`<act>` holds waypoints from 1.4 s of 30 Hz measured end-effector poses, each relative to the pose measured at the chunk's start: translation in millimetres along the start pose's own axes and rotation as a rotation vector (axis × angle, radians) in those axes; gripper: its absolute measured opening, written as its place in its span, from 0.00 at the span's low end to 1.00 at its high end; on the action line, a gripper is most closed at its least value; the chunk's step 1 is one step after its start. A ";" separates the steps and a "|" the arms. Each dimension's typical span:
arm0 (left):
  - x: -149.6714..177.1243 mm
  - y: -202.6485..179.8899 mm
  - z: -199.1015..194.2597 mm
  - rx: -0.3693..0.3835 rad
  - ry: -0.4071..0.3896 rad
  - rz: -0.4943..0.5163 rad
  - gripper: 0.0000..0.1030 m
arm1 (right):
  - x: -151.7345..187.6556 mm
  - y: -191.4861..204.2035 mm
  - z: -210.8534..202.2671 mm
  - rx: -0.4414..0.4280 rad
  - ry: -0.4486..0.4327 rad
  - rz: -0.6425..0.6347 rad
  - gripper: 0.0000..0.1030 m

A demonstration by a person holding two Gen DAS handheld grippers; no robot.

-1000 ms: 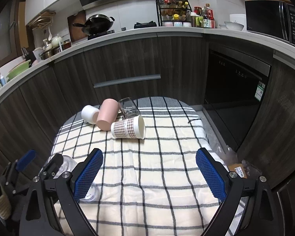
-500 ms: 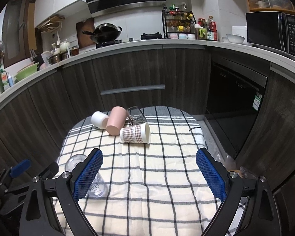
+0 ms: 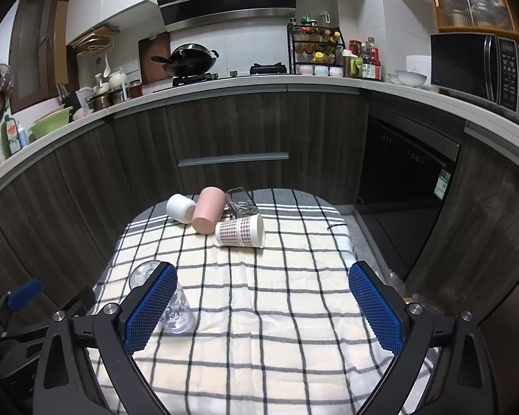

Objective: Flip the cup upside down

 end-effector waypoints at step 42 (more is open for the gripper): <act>7.3 4.0 -12.6 -0.040 -0.005 0.001 1.00 | 1.0 11.8 -14.3 0.052 -0.005 -0.046 0.97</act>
Point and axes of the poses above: each gripper's, at about its wrist camera, not at the fingertips, and z roughly the way its jaws point, y to its left, x to its underside, the point moved 1 cm from there along z, roughly the way its jaws point, and after that the axes turned 10 degrees about -x, right-handed, at the moved point
